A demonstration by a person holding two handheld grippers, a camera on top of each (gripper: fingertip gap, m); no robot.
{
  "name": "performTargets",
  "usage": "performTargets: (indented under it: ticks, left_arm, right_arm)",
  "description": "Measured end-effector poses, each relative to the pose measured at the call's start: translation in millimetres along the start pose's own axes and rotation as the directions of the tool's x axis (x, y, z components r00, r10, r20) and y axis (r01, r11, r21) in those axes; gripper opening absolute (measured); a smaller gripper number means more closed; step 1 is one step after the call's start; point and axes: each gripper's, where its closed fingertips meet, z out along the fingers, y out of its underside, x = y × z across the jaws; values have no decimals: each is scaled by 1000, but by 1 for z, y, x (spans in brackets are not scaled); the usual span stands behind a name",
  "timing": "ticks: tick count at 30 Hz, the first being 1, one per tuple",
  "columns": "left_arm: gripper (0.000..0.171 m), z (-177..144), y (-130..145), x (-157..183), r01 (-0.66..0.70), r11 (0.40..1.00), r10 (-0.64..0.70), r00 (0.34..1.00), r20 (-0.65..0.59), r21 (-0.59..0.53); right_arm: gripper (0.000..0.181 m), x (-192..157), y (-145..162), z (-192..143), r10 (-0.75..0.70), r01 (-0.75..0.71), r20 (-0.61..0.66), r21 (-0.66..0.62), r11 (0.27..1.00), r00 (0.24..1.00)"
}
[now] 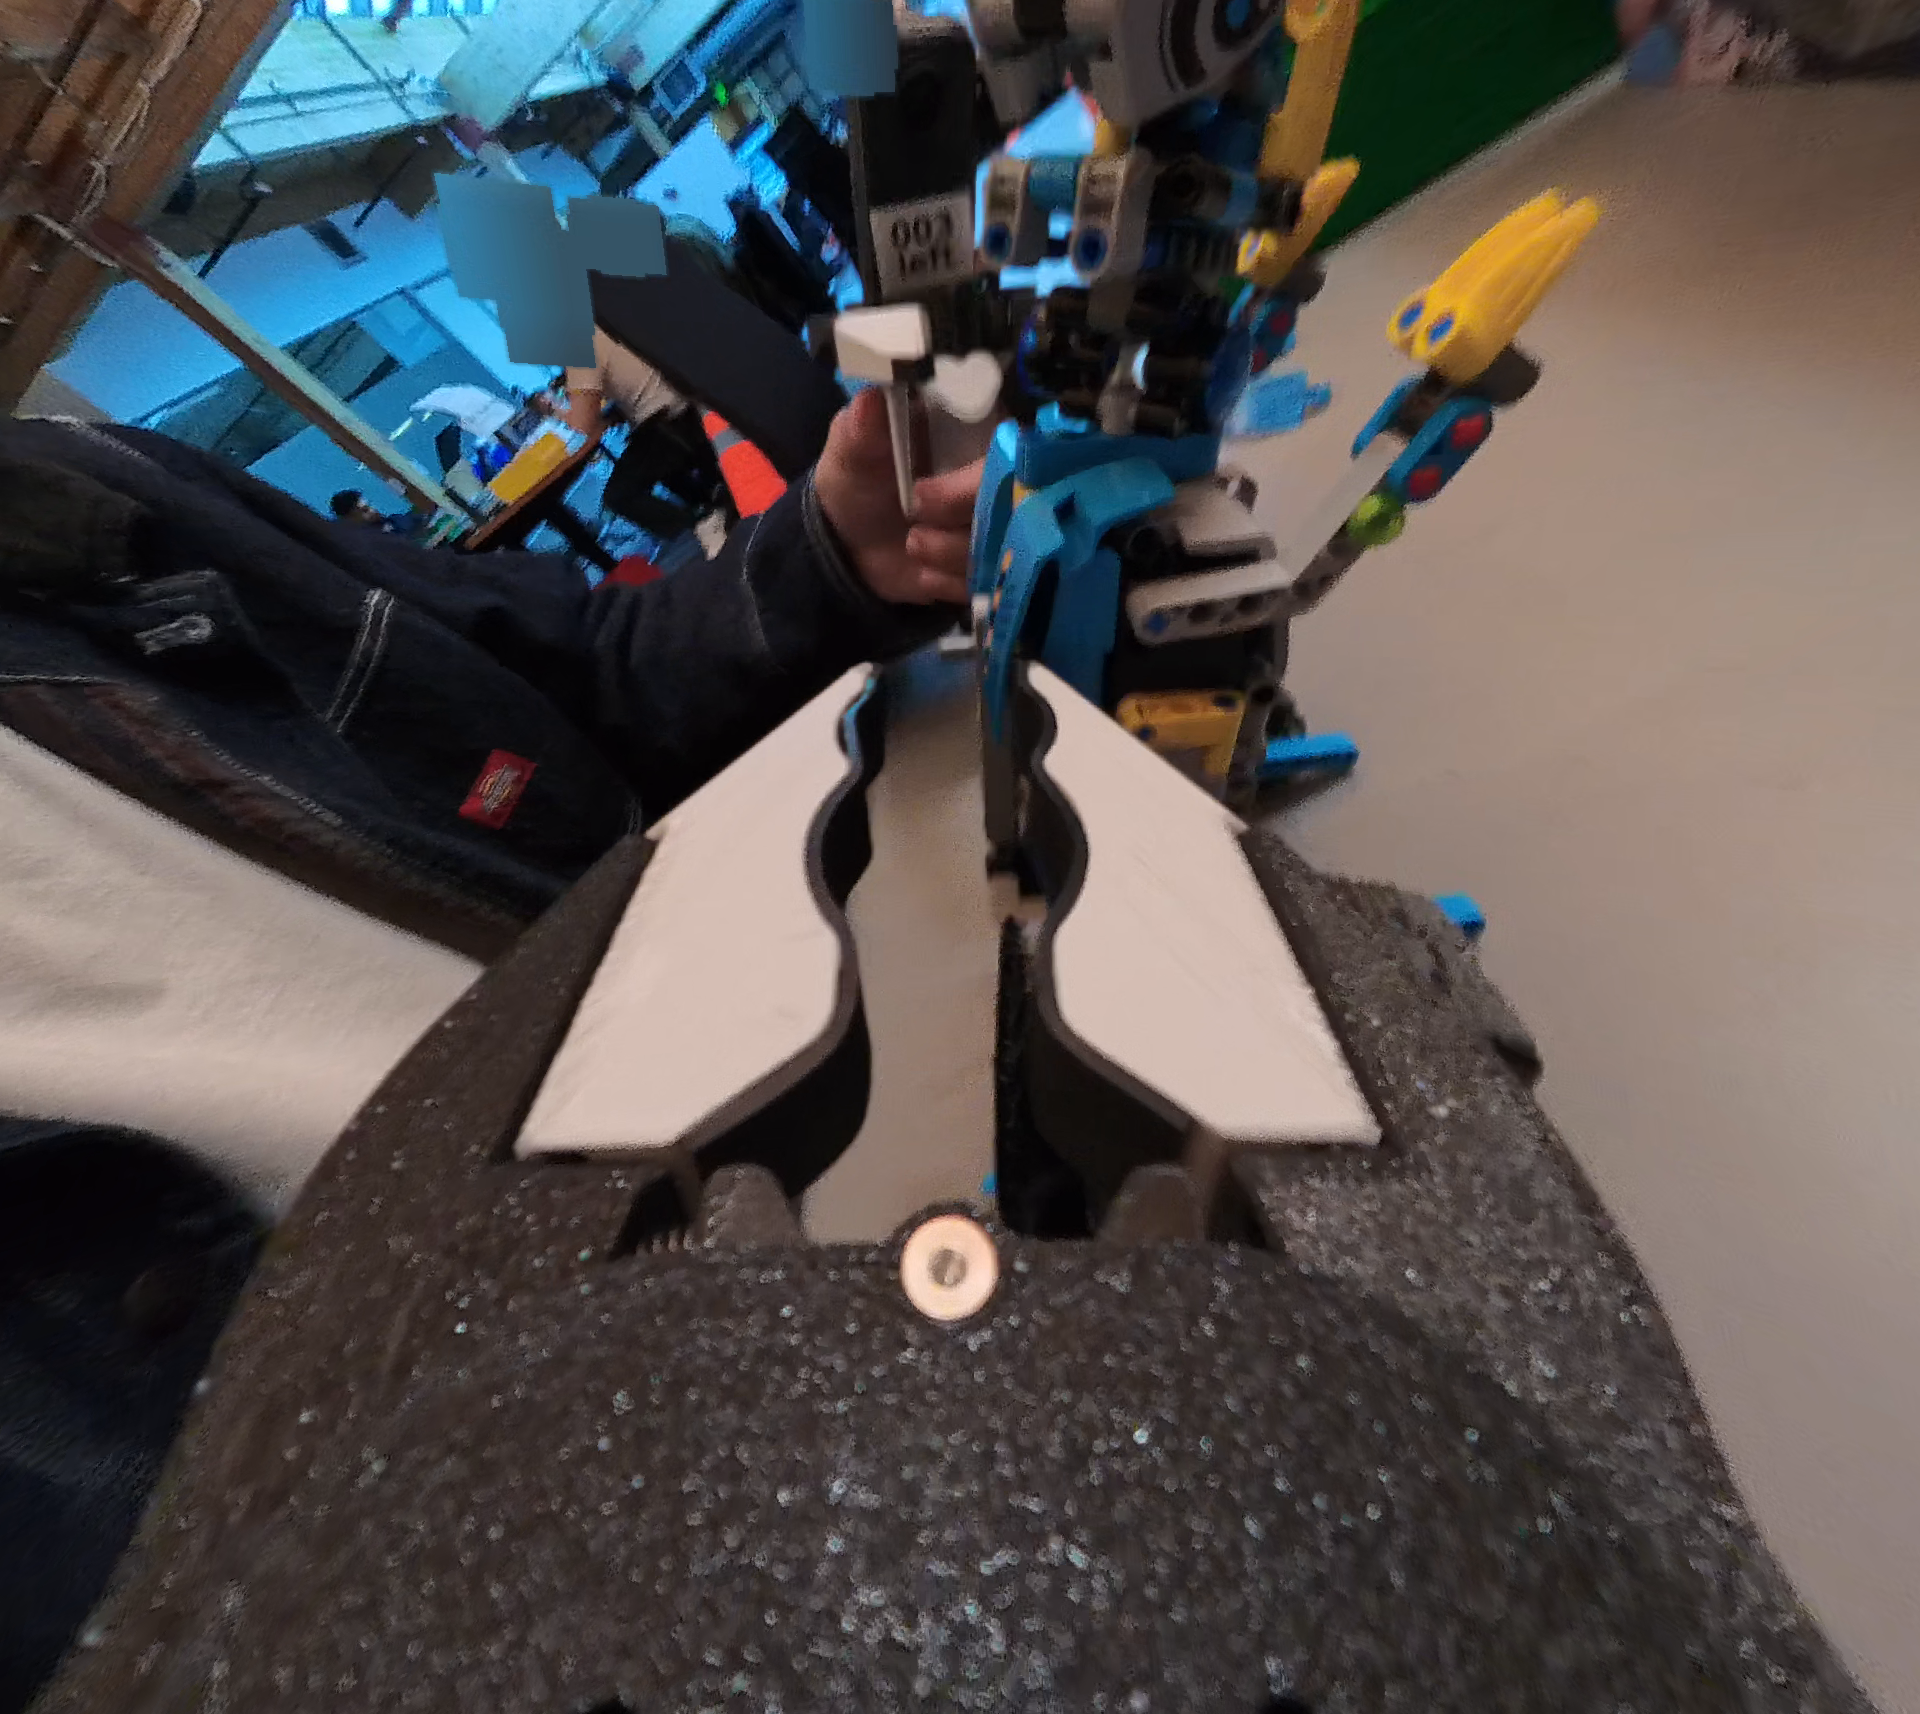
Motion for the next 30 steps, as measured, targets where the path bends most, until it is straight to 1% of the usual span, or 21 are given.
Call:
performTargets:
  ticks: [2,3,4,5,6,7,8,9,10,12,13,14,15,16,17,18,20,23,24,28,30]
  left_arm:
    - [64,5,3,1,6,1000,-6,1000,3,-7]
    - [68,8,5,3,7,1000,-7,1000,5,-12]
    - [73,11,8,4,4,1000,-4,1000,7,-26]
    - [79,15,14,5,-4,999,5,1000,14,-54]
    - [86,20,21,3,-17,996,20,999,30,-91]
    - [94,25,29,1,-31,991,38,998,52,-127]
    - [100,30,34,0,-44,987,56,996,70,-157]
    - [102,35,39,0,-60,982,75,994,76,-179]
    - [102,41,42,2,-76,977,93,993,76,-201]
    - [95,50,51,2,-103,964,128,988,90,-247]
    - [87,53,55,1,-107,957,139,985,104,-269]
    - [83,56,57,1,-101,956,135,985,110,-274]
    - [80,56,57,0,-94,960,131,984,124,-265]
    - [79,57,57,0,-97,961,136,981,138,-258]
    - [79,57,57,0,-101,962,142,978,151,-253]
    - [79,57,56,-1,-98,964,143,975,171,-245]
    - [78,58,54,-3,-91,973,139,964,227,-210]
    - [78,60,56,-1,-102,973,153,957,245,-209]
    - [78,60,56,-1,-103,973,154,957,246,-208]
    - [77,58,55,-3,-79,977,128,960,249,-197]
    - [77,56,54,-5,-76,979,122,961,249,-188]
  right_arm:
    - [26,9,16,-13,6,-13,-67,-103,995,998]
    - [25,9,18,-19,2,-9,-68,-105,994,998]
    - [25,11,11,-26,-2,-5,-89,-68,998,996]
    - [26,21,-6,-33,-19,24,-159,29,999,987]
    - [35,25,-26,-39,-42,71,-209,134,988,977]
    - [51,26,-42,-42,-75,126,-248,199,972,966]
    - [60,27,-51,-39,-105,174,-292,219,960,951]
    - [62,28,-55,-31,-145,217,-325,197,956,935]
    - [62,31,-55,-21,-172,241,-366,152,959,915]
    - [61,42,-52,-3,-167,219,-462,61,974,871]
    - [69,44,-51,5,-150,191,-481,38,981,864]
    - [69,44,-53,10,-127,163,-493,31,986,861]
    - [61,43,-53,14,-95,127,-495,31,991,864]
    - [62,39,-55,19,-72,103,-473,39,994,878]
    - [61,35,-60,23,-70,107,-460,55,993,885]
    - [57,37,-62,22,-70,110,-489,53,992,869]
    - [55,47,-54,25,-107,109,-560,-30,994,821]
    - [47,48,-48,42,-52,39,-538,-36,999,841]
    - [47,51,-50,42,-42,40,-545,-17,999,837]
    - [43,53,-52,43,-84,76,-592,-38,996,801]
    - [43,54,-54,45,-78,72,-593,-34,997,801]
